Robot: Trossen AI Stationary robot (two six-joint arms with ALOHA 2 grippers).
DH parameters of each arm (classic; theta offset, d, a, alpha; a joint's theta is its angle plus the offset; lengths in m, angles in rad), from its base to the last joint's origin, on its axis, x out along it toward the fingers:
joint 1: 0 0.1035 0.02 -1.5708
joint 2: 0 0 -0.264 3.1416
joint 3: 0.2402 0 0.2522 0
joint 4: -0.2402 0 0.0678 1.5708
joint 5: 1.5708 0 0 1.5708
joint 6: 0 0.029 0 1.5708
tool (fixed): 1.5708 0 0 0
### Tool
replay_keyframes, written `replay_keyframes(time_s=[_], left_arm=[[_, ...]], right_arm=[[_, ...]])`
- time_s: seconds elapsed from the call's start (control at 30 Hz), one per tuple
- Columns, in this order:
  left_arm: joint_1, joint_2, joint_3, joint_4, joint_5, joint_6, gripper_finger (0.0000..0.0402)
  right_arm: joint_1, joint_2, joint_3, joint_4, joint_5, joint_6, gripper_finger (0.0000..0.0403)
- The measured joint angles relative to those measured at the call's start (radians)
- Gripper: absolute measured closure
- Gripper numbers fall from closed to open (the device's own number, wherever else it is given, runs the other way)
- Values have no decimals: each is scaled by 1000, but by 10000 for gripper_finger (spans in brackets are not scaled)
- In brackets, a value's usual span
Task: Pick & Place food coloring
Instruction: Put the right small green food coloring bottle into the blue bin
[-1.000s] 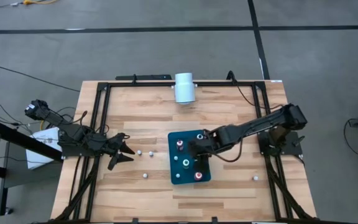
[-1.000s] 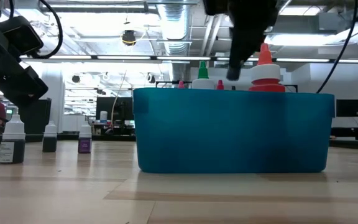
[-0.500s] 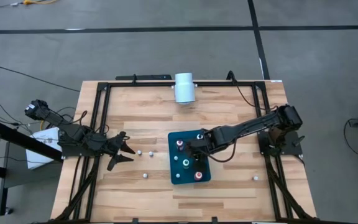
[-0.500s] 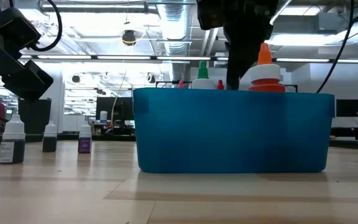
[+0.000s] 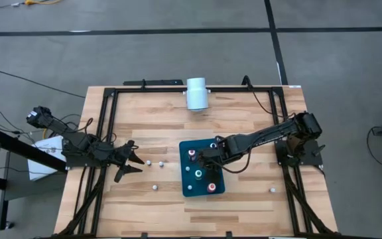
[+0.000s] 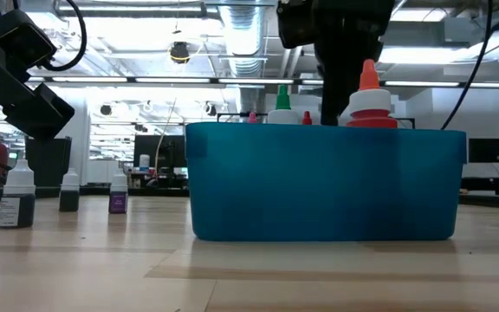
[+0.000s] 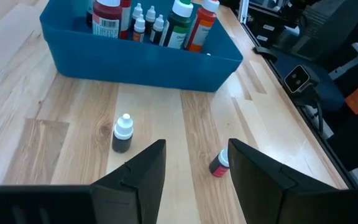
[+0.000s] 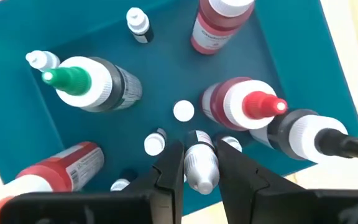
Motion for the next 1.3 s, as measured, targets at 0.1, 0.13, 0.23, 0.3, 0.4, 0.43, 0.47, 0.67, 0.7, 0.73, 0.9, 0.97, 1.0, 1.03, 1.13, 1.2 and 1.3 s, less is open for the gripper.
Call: replay_keyframes(time_s=[0.1, 0.13, 0.23, 0.3, 0.4, 0.43, 0.47, 0.67, 0.7, 0.73, 0.9, 0.97, 1.0, 1.03, 1.13, 1.2, 1.3], left_arm=[[0, 0, 0, 0, 0, 0, 236], [0, 0, 0, 0, 0, 0, 236], [0, 0, 0, 0, 0, 0, 236], [0, 0, 0, -1, 1, 0, 236], [0, 0, 0, -2, 1, 0, 236], [0, 0, 0, -2, 1, 0, 236], [0, 0, 0, -2, 1, 0, 236], [0, 0, 0, -2, 3, 0, 236], [0, 0, 0, -2, 5, 0, 236], [0, 0, 0, -2, 6, 0, 236], [0, 0, 0, -2, 6, 0, 236], [0, 0, 0, -2, 6, 0, 236], [0, 0, 0, -2, 6, 0, 236], [0, 0, 0, -2, 6, 0, 236], [0, 0, 0, -2, 5, 0, 236], [0, 0, 0, -2, 5, 0, 236], [0, 0, 0, -2, 5, 0, 236]], right_arm=[[0, 0, -14, 14, 0, 2, 335], [0, 0, -19, 17, 0, 5, 335], [0, 0, -46, 45, -6, 29, 335], [0, 0, -61, 61, -5, 37, 335], [0, 0, -66, 82, -3, 37, 335], [-2, 0, -66, 82, -1, 37, 335], [-4, 0, -67, 81, -2, 37, 335], [-6, 48, -68, 98, -7, 35, 335], [-6, 59, -67, 101, -11, 32, 335], [-6, 68, -67, 95, -11, 31, 335], [-13, 95, -67, 77, -2, 29, 335], [-14, 94, -67, 84, -1, 29, 335], [-14, 94, -67, 87, 0, 29, 335], [-14, 94, -67, 92, 0, 29, 335], [-14, 94, -67, 114, 0, 29, 335], [-17, 94, -67, 115, -1, 29, 335], [-18, 94, -67, 115, 0, 28, 335]])
